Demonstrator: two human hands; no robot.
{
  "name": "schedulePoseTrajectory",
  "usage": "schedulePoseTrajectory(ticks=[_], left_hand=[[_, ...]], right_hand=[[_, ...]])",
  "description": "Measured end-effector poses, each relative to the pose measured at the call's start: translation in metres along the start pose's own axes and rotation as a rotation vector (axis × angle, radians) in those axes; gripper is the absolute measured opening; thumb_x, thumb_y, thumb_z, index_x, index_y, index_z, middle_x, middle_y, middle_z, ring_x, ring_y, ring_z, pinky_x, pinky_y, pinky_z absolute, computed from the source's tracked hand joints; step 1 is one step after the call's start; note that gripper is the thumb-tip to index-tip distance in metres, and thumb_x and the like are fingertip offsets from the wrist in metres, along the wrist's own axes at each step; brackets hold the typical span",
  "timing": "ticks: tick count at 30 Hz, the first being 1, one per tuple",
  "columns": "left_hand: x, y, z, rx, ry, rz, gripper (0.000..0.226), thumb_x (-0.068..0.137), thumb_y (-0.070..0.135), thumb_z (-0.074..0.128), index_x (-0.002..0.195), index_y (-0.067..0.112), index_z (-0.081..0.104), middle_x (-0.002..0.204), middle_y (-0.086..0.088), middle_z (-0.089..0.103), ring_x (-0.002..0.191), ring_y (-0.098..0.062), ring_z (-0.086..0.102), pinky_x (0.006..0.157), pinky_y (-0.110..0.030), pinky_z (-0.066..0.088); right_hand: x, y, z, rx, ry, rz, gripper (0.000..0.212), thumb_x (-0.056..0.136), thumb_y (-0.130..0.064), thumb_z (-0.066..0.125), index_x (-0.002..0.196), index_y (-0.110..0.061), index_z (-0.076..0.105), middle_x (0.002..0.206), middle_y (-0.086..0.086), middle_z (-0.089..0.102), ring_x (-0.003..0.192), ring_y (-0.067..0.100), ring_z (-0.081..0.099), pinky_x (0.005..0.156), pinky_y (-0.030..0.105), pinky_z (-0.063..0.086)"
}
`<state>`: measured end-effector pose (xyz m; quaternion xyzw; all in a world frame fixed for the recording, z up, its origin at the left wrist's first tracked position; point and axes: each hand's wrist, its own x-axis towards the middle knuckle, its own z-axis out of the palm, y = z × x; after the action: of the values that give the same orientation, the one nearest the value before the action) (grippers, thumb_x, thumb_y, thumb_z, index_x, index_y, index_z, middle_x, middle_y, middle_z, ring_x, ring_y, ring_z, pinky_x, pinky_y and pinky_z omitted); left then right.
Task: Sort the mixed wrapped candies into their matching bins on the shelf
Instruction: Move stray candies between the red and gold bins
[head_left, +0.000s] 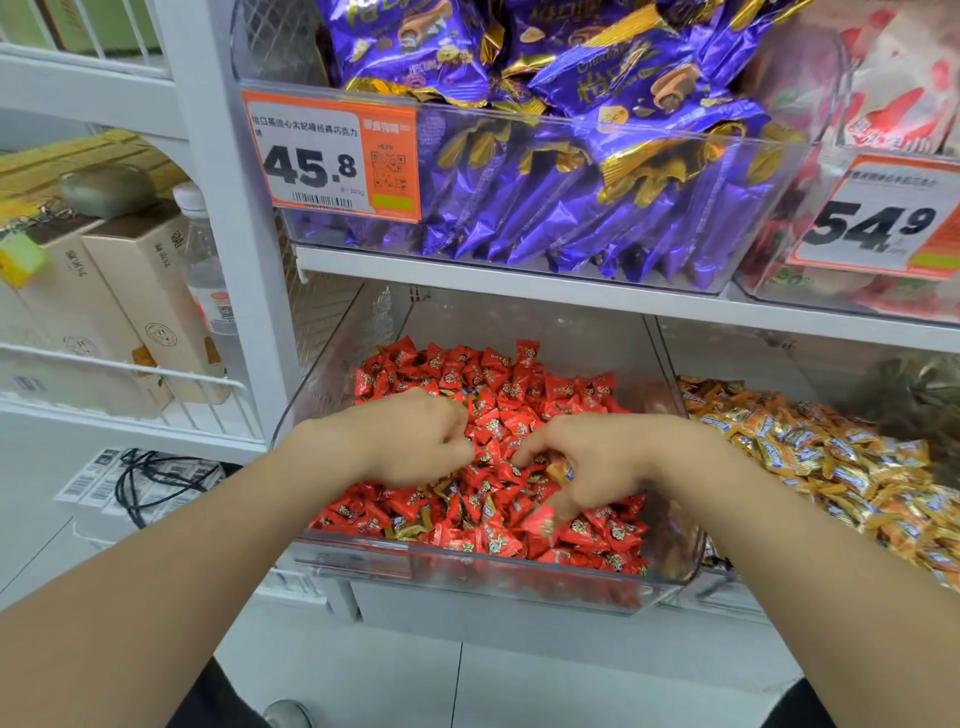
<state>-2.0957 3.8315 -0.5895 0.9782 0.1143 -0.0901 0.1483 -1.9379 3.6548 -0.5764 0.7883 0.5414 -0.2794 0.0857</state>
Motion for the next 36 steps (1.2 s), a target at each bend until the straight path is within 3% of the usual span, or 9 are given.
schedulePoseTrajectory(ticks=[3, 5, 8, 12, 18, 22, 26, 29, 36], left_hand=[[0.0, 0.005, -0.002, -0.02, 0.126, 0.055, 0.045, 0.103, 0.039, 0.039, 0.071, 0.009, 0.048, 0.064, -0.008, 0.051, 0.06, -0.02, 0.043, 0.062, -0.034, 0.035], [-0.001, 0.009, -0.002, -0.052, 0.132, 0.084, 0.049, 0.109, 0.039, 0.044, 0.069, 0.011, 0.047, 0.059, -0.006, 0.049, 0.056, -0.02, 0.045, 0.063, -0.014, 0.036], [-0.003, 0.014, -0.001, -0.174, 0.035, 0.101, 0.021, 0.107, 0.026, 0.055, 0.092, 0.02, 0.067, 0.074, 0.003, 0.071, 0.061, -0.008, 0.067, 0.06, -0.004, 0.041], [-0.004, 0.018, 0.003, -0.19, -0.063, 0.183, 0.024, 0.105, 0.016, 0.055, 0.104, 0.027, 0.077, 0.073, 0.012, 0.066, 0.066, 0.0, 0.061, 0.06, -0.009, 0.039], [-0.001, 0.013, 0.013, -0.11, -0.096, 0.258, 0.025, 0.083, 0.037, 0.084, 0.106, 0.035, 0.076, 0.07, -0.008, 0.06, 0.057, -0.013, 0.049, 0.061, -0.028, 0.042], [0.001, 0.015, 0.018, -0.036, -0.039, 0.26, 0.016, 0.081, 0.034, 0.084, 0.096, 0.033, 0.079, 0.064, 0.009, 0.053, 0.061, -0.005, 0.053, 0.065, -0.035, 0.052], [0.004, 0.016, 0.016, -0.119, -0.049, 0.258, 0.012, 0.088, 0.037, 0.079, 0.085, 0.028, 0.072, 0.066, 0.022, 0.059, 0.069, 0.003, 0.055, 0.062, -0.019, 0.038], [0.001, 0.017, 0.012, -0.197, -0.036, 0.206, 0.023, 0.098, 0.044, 0.067, 0.086, 0.024, 0.064, 0.064, 0.02, 0.06, 0.063, -0.002, 0.052, 0.06, -0.022, 0.037], [-0.009, 0.01, 0.0, -0.178, 0.067, 0.081, 0.029, 0.102, 0.034, 0.056, 0.08, 0.018, 0.046, 0.066, 0.006, 0.049, 0.059, -0.011, 0.041, 0.059, -0.033, 0.037]], right_hand=[[0.005, -0.01, 0.009, -0.078, 0.153, 0.008, 0.042, 0.079, -0.041, 0.083, 0.117, -0.031, 0.067, 0.092, -0.011, 0.06, 0.096, 0.019, 0.061, 0.076, 0.033, 0.053], [0.008, -0.016, 0.014, -0.145, 0.225, 0.006, 0.028, 0.079, -0.038, 0.078, 0.101, -0.026, 0.068, 0.083, -0.008, 0.061, 0.09, 0.02, 0.061, 0.065, 0.032, 0.049], [0.01, -0.018, 0.017, -0.209, 0.239, -0.028, 0.033, 0.081, -0.041, 0.073, 0.11, -0.026, 0.07, 0.079, -0.009, 0.058, 0.088, 0.022, 0.059, 0.067, 0.033, 0.048], [0.012, -0.016, 0.022, -0.12, 0.329, -0.082, 0.026, 0.089, -0.038, 0.069, 0.114, -0.031, 0.072, 0.086, -0.006, 0.066, 0.094, 0.023, 0.062, 0.073, 0.037, 0.054], [0.005, -0.002, 0.011, 0.052, 0.391, -0.018, 0.021, 0.094, -0.036, 0.063, 0.078, -0.023, 0.059, 0.075, -0.004, 0.061, 0.086, 0.024, 0.059, 0.078, 0.041, 0.054], [-0.009, -0.001, -0.003, 0.25, 0.463, -0.02, 0.019, 0.091, -0.035, 0.063, 0.078, -0.022, 0.06, 0.075, -0.006, 0.063, 0.069, 0.011, 0.056, 0.066, 0.034, 0.046], [-0.016, 0.003, -0.007, 0.473, 0.511, -0.051, 0.019, 0.077, -0.037, 0.07, 0.074, -0.024, 0.056, 0.067, -0.005, 0.062, 0.071, 0.014, 0.069, 0.063, 0.039, 0.051], [-0.016, 0.007, -0.005, 0.601, 0.535, -0.09, 0.009, 0.086, -0.019, 0.072, 0.085, -0.018, 0.063, 0.057, -0.01, 0.058, 0.049, 0.007, 0.054, 0.051, 0.027, 0.041], [-0.013, 0.003, 0.0, 0.325, 0.544, -0.022, 0.02, 0.106, -0.023, 0.056, 0.104, -0.021, 0.075, 0.056, -0.008, 0.065, 0.045, 0.003, 0.053, 0.054, 0.021, 0.042]])
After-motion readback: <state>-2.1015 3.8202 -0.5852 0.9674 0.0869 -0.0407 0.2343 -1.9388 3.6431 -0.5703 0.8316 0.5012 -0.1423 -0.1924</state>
